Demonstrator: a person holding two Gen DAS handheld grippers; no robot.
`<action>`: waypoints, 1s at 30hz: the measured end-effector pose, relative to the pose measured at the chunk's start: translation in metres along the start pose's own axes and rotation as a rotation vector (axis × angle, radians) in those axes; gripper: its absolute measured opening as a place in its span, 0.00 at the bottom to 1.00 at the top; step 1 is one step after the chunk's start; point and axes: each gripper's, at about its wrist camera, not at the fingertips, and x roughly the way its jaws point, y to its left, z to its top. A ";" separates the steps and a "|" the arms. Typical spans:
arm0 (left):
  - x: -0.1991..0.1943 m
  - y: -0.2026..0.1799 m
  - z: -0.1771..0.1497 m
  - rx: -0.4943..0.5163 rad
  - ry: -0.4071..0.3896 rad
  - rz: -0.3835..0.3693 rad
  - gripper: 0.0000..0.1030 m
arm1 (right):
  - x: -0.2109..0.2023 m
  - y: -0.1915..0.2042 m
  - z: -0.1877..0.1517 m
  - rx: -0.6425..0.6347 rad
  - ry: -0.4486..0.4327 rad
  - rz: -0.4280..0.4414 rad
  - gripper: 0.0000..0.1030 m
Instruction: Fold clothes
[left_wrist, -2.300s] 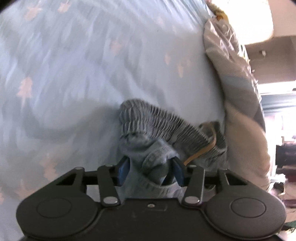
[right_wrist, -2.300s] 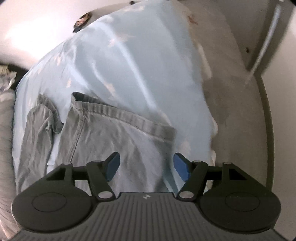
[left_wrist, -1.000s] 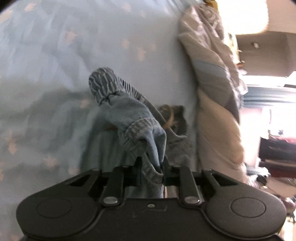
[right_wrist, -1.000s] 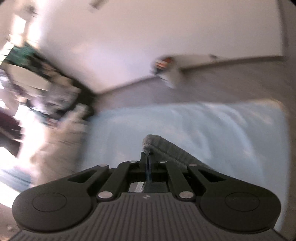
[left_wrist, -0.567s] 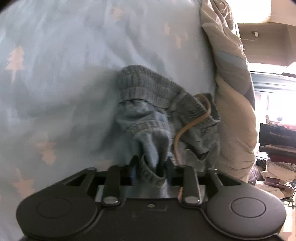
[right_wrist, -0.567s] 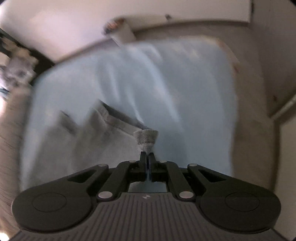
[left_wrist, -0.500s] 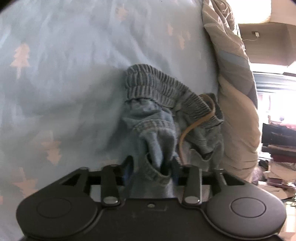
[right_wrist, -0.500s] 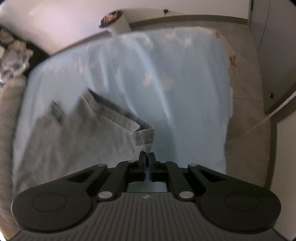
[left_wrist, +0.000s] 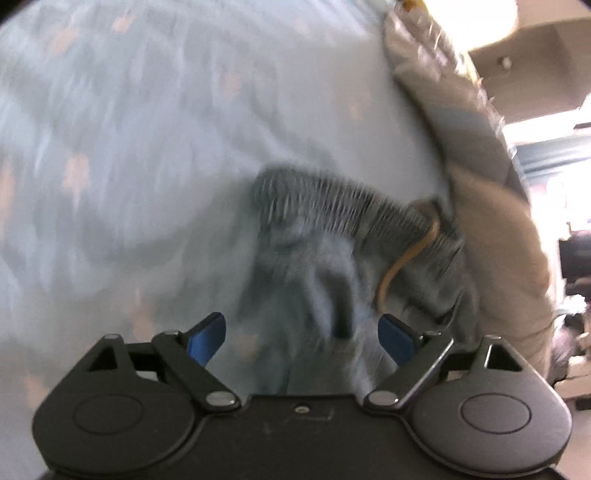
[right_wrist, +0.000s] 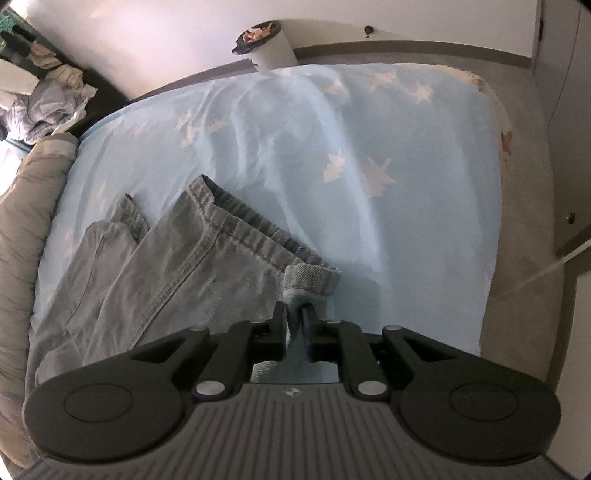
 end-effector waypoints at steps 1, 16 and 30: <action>-0.001 0.003 0.008 -0.017 -0.028 -0.031 0.86 | -0.001 0.001 -0.002 0.009 -0.009 0.008 0.14; 0.063 0.009 0.007 -0.037 0.163 -0.108 0.21 | 0.007 0.022 -0.053 0.063 -0.114 0.042 0.11; -0.001 0.001 0.038 -0.149 0.033 -0.201 0.04 | -0.059 0.005 -0.029 0.120 -0.294 -0.028 0.00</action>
